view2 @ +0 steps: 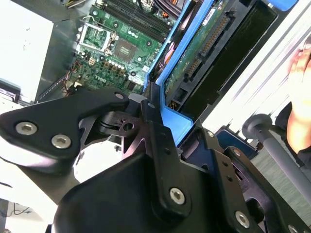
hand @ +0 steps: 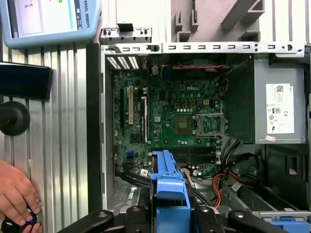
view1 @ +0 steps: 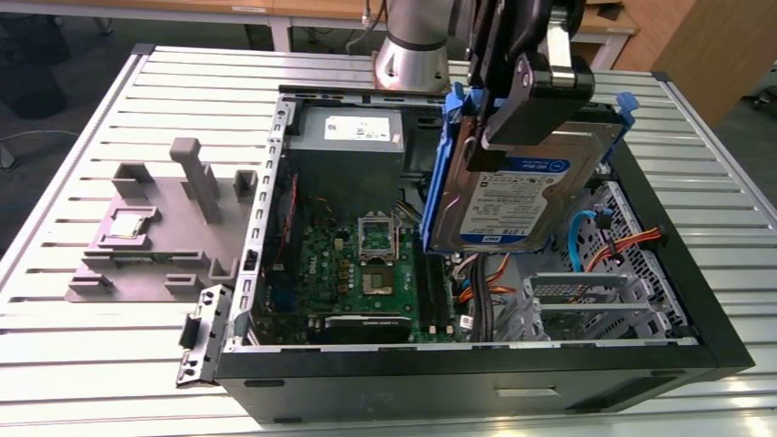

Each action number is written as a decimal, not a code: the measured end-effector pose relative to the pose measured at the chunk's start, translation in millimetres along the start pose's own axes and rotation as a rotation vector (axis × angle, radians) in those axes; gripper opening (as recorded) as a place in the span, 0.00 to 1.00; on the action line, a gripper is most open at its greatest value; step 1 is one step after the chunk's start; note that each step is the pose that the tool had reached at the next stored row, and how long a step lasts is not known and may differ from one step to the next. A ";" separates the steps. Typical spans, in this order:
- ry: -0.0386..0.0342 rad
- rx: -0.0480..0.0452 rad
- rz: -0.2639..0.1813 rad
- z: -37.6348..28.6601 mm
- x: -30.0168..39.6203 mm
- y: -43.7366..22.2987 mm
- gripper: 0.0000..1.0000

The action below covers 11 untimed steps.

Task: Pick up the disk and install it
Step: 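Insert the disk into the insertion slot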

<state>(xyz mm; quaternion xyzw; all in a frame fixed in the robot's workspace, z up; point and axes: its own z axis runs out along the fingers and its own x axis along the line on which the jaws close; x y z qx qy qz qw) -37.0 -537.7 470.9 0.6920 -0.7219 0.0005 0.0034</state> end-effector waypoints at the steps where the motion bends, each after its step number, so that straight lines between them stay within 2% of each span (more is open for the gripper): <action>1: 0.0001 0.0000 0.000 0.0 0.0 -1.0 0.37; 6: 0.0000 0.0000 0.000 0.2 0.3 -4.8 0.37; 11: 0.0001 0.0000 0.000 0.9 3.4 -6.0 0.37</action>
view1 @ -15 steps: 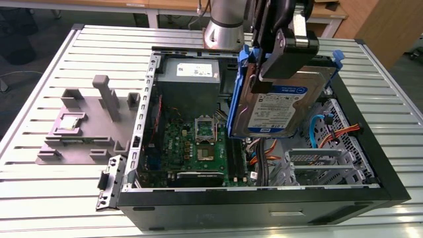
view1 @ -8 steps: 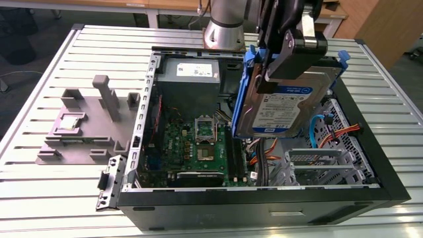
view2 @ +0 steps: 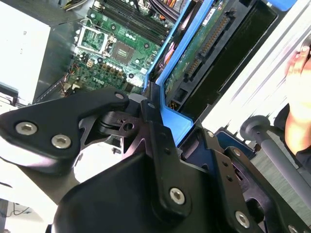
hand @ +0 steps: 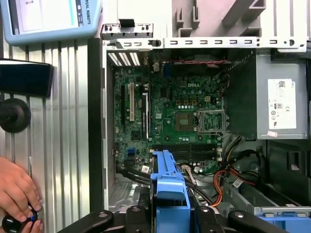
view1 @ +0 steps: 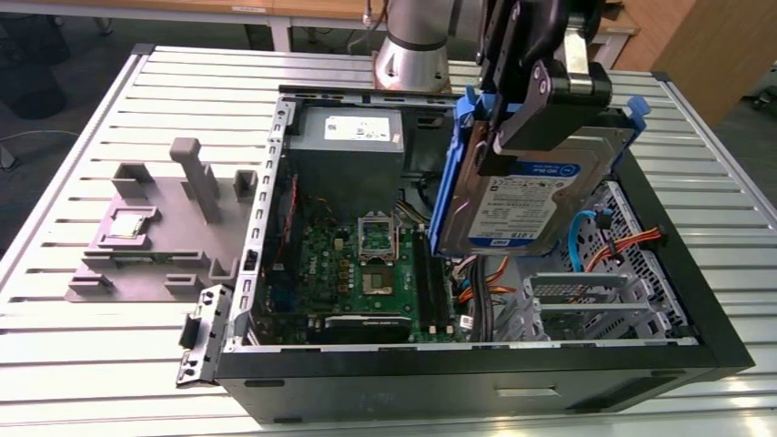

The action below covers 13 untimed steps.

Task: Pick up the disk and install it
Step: 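Insert the disk into the insertion slot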

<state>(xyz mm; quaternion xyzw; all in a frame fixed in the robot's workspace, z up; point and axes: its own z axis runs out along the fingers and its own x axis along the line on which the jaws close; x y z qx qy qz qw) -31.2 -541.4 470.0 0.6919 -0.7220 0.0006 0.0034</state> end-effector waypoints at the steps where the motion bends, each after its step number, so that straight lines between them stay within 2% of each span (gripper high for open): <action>1: -0.0001 0.0000 0.000 0.2 0.9 -0.2 0.37; 7: -0.0001 0.0000 0.000 1.7 6.8 -2.2 0.37; 13: -0.0001 0.0000 0.000 3.0 9.0 -8.6 0.37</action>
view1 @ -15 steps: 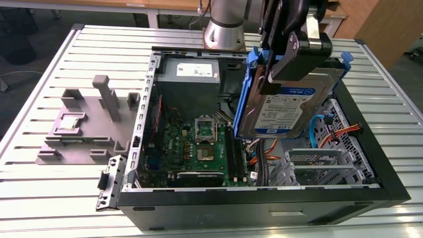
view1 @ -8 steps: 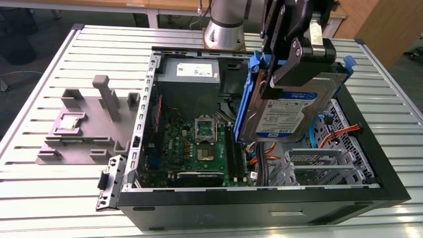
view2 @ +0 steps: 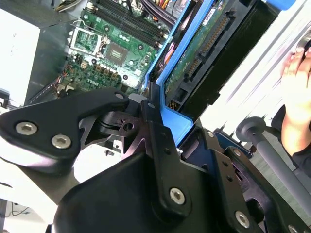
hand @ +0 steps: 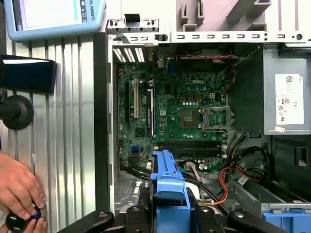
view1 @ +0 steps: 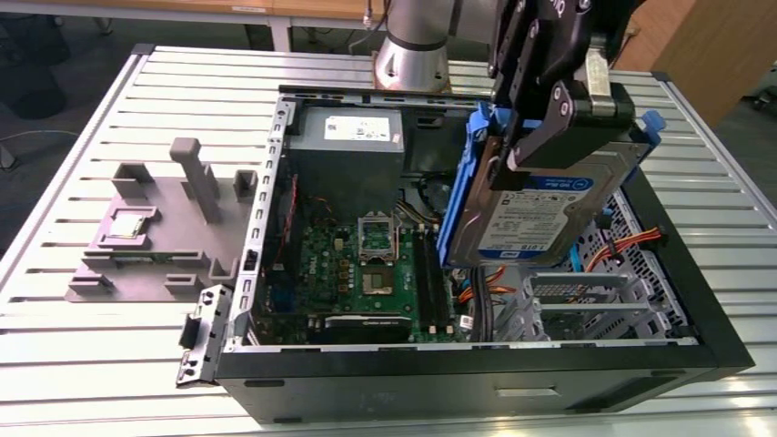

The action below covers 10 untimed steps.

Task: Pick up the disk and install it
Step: 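Insert the disk into the insertion slot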

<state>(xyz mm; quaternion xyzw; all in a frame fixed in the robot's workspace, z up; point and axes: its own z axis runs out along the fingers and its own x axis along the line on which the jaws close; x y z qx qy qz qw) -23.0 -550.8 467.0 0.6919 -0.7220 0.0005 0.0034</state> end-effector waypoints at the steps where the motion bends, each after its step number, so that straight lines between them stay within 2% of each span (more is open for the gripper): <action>1: 0.0001 -0.0001 0.000 0.1 0.2 -1.3 0.37; 10: 0.0001 0.0000 0.000 0.9 0.7 -9.7 0.37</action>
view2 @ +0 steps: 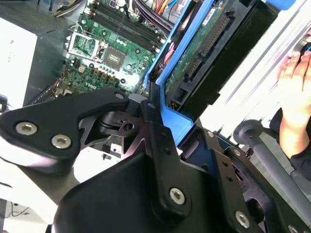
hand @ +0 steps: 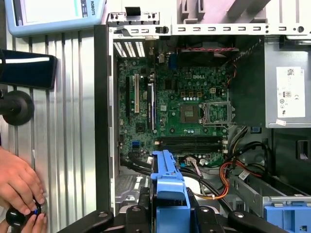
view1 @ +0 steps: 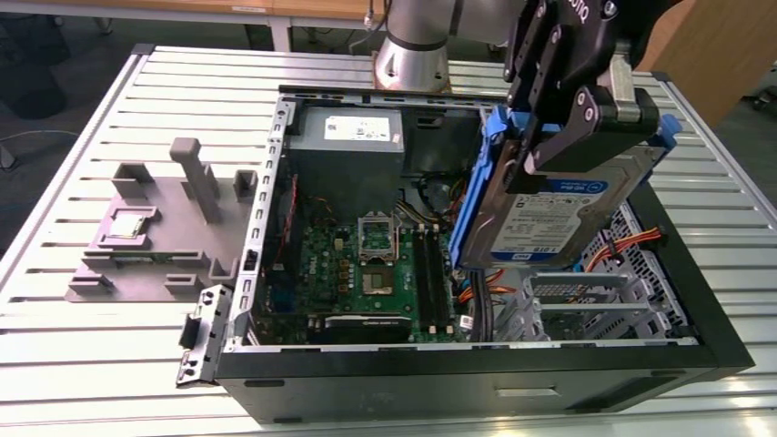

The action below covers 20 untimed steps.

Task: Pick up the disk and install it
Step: 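Insert the disk into the insertion slot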

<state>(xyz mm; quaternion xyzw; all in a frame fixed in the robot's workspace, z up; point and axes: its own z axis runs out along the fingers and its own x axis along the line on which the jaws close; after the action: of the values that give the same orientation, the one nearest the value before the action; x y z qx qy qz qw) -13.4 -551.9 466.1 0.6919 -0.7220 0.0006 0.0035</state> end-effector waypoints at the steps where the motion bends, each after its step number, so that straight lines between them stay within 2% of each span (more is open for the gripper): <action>1: -0.0001 0.0000 0.000 0.0 0.0 0.0 0.37; 13: 0.0008 0.0000 0.000 0.1 0.0 -1.2 0.37; 20: 0.0020 0.0001 0.000 1.0 -0.4 -8.1 0.37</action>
<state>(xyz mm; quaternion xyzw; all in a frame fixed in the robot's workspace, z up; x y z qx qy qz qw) -5.3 -551.9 465.1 0.6919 -0.7220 0.0013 0.0041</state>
